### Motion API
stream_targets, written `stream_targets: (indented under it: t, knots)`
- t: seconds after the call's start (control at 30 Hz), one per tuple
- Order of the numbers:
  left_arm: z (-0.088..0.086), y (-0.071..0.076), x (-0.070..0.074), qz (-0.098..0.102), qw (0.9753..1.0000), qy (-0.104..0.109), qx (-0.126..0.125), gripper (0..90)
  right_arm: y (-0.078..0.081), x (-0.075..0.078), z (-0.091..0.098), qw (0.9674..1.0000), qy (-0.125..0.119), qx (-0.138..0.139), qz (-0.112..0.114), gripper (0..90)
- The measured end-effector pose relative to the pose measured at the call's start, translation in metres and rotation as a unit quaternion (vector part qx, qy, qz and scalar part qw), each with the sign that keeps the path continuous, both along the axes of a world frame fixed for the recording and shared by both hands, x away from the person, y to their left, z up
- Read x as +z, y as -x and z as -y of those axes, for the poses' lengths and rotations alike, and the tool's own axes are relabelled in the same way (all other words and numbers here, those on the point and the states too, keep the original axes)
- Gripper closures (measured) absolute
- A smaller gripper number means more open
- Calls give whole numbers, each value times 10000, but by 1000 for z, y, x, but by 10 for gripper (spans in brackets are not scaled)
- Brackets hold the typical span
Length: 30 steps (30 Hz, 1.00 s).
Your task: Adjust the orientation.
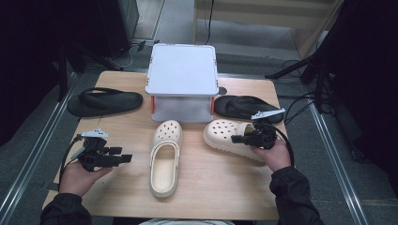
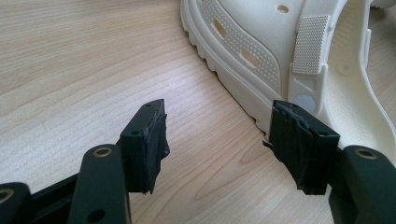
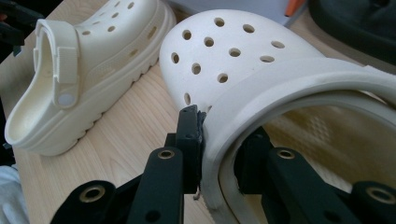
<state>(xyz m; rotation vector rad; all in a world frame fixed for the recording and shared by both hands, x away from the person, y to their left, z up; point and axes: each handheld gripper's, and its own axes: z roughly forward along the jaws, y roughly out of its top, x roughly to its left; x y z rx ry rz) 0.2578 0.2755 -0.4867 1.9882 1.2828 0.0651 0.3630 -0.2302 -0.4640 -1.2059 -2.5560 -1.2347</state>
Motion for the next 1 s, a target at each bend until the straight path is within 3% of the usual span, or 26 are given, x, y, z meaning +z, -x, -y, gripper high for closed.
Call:
stream_targets:
  t: [0.13, 0.37, 0.5, 0.73, 1.0]
  knots:
    - [-1, 4, 0, 38, 10000, -24, 48, 373, -2, 2, -19, 9999, -55, 92, -15, 749]
    - [0, 8, 0, 64, 10000, -33, 24, 372, -3, 4, -39, 9999, -106, 20, 48, 750]
    - [0, 8, 0, 60, 9999, 112, -14, 373, -3, 0, -55, 10000, 8, 46, -48, 749]
    - [4, 5, 0, 95, 9999, 116, -78, 373, -3, -9, -70, 9996, 229, 19, -178, 745]
    - [16, -3, -1, 113, 9996, 99, -246, 379, -5, -12, -76, 9993, 233, -199, -218, 736]
